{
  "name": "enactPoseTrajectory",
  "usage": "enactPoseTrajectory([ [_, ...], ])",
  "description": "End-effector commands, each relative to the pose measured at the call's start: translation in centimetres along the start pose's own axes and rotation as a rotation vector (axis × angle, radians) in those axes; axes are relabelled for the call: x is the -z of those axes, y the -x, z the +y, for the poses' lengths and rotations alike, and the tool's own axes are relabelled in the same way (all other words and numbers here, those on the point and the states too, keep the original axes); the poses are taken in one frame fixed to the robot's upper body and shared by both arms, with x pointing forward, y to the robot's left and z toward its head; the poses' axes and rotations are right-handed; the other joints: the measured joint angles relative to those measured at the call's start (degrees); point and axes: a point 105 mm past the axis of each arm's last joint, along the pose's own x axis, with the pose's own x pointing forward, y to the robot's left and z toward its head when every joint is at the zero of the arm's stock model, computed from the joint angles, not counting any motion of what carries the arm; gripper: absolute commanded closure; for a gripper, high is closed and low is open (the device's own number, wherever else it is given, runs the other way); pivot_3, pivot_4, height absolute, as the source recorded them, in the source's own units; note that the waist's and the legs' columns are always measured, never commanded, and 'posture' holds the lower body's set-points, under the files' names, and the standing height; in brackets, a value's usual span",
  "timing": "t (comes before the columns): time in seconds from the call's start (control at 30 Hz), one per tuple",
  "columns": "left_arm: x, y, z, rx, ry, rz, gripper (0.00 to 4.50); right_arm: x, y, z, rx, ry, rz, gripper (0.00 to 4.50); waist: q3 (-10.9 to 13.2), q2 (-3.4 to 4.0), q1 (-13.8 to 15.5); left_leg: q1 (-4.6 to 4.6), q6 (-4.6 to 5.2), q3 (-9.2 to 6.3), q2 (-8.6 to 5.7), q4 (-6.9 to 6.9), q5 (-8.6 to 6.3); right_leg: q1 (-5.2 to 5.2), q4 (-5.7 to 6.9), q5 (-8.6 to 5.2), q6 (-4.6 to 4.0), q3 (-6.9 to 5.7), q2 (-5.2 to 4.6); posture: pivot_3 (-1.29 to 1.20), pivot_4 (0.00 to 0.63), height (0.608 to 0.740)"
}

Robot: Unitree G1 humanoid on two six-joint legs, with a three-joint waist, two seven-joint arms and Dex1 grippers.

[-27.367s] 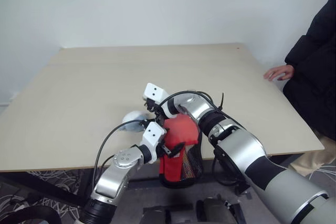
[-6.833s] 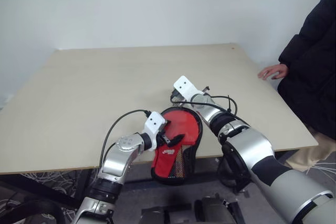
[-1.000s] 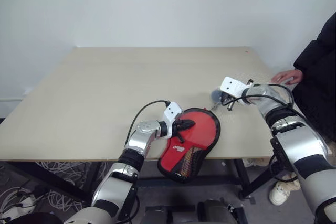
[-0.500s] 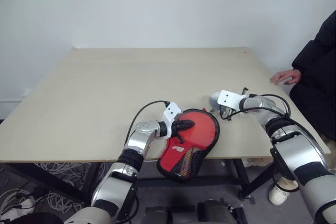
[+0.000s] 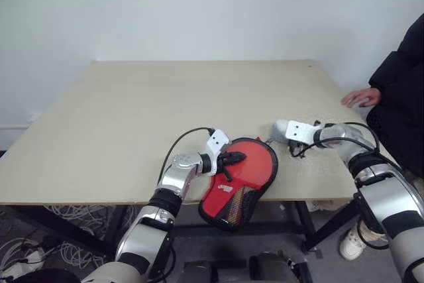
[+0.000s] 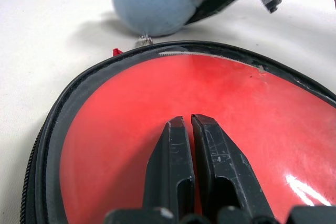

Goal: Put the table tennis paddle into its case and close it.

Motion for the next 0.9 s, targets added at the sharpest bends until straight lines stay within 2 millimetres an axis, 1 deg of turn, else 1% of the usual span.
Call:
enactPoseTrajectory([
  [0.03, 2.5, -0.2, -0.7, 0.018, 0.049, 0.083, 4.36, -0.8, 1.5, -1.6, -0.025, 0.013, -0.019, 1.93, 0.00, 0.00, 0.00, 0.01, 0.00, 0.00, 0.00, 0.00, 0.00, 0.00, 0.00, 0.00, 0.00, 0.00, 0.01, 0.00, 0.000, 0.740],
  [0.07, 2.5, -0.2, -0.7, 0.018, 0.049, 0.083, 4.36, -1.0, 1.9, -2.0, -0.031, 0.009, -0.026, 1.74, 0.00, 0.00, 0.01, 0.00, 0.00, -0.01, 0.01, 0.00, 0.00, -0.01, 0.01, 0.00, 0.00, -0.01, 0.01, 0.00, 0.000, 0.740],
  [0.17, 2.5, -0.3, -0.7, 0.019, 0.047, 0.083, 4.36, -2.2, 2.9, -3.0, -0.066, -0.028, -0.071, 0.97, 0.01, 0.03, 0.00, -0.02, 0.00, -0.01, 0.00, 0.00, 0.00, -0.03, 0.00, 0.00, 0.00, 0.00, 0.02, 0.00, 0.000, 0.740],
  [0.27, 2.4, -0.3, -0.7, 0.019, 0.047, 0.083, 4.36, -4.1, 3.9, -4.6, -0.057, -0.082, -0.137, 0.16, 0.01, 0.05, 0.01, -0.04, 0.00, 0.00, 0.00, 0.01, 0.00, -0.04, 0.00, 0.00, 0.00, 0.00, 0.01, 0.00, 0.000, 0.740],
  [0.3, 2.4, -0.3, -0.7, 0.018, 0.046, 0.084, 4.36, -4.9, 4.3, -5.1, -0.058, -0.108, -0.167, 0.02, 0.01, 0.06, 0.01, -0.04, 0.00, 0.00, 0.00, 0.01, 0.00, -0.06, 0.01, 0.00, 0.00, 0.00, 0.01, 0.00, 0.000, 0.740],
  [0.43, 2.4, -0.3, -0.7, 0.017, 0.046, 0.085, 4.36, -7.9, 5.3, -6.9, -0.057, -0.206, -0.270, 0.02, 0.00, 0.08, 0.05, -0.06, 0.00, -0.03, 0.02, 0.00, 0.00, -0.11, 0.02, 0.00, 0.00, -0.02, 0.01, 0.00, 0.000, 0.740],
  [0.5, 2.5, -0.3, -0.7, 0.017, 0.046, 0.086, 4.36, -8.7, 5.3, -7.4, -0.027, -0.210, -0.278, 0.02, 0.00, 0.08, 0.08, -0.07, -0.01, -0.04, 0.02, -0.01, -0.01, -0.12, 0.02, 0.01, -0.01, -0.03, -0.01, 0.00, 0.000, 0.740],
  [0.6, 2.4, -0.3, -0.7, 0.017, 0.046, 0.086, 4.36, -9.3, 4.7, -7.3, -0.023, -0.219, -0.276, 0.02, -0.01, 0.08, 0.17, -0.09, -0.03, -0.04, 0.01, 0.00, -0.02, -0.12, 0.02, 0.01, 0.00, -0.04, -0.06, 0.00, 0.000, 0.740],
  [0.73, 2.4, -0.3, -0.7, 0.015, 0.047, 0.085, 4.36, -9.8, 3.3, -6.3, -0.056, -0.280, -0.276, 0.02, -0.01, 0.09, 0.17, -0.16, -0.03, -0.02, -0.02, 0.00, -0.02, -0.20, 0.02, 0.02, 0.01, -0.05, -0.13, 0.00, 0.000, 0.740],
  [0.9, 2.6, -0.2, -0.7, 0.013, 0.049, 0.087, 4.36, -10.2, 1.8, -6.3, 0.031, -0.336, -0.269, 0.02, -0.01, 0.11, 0.10, -0.16, -0.04, -0.03, -0.02, -0.01, -0.02, -0.21, 0.05, 0.05, 0.04, -0.06, -0.14, 0.00, 0.000, 0.740],
])
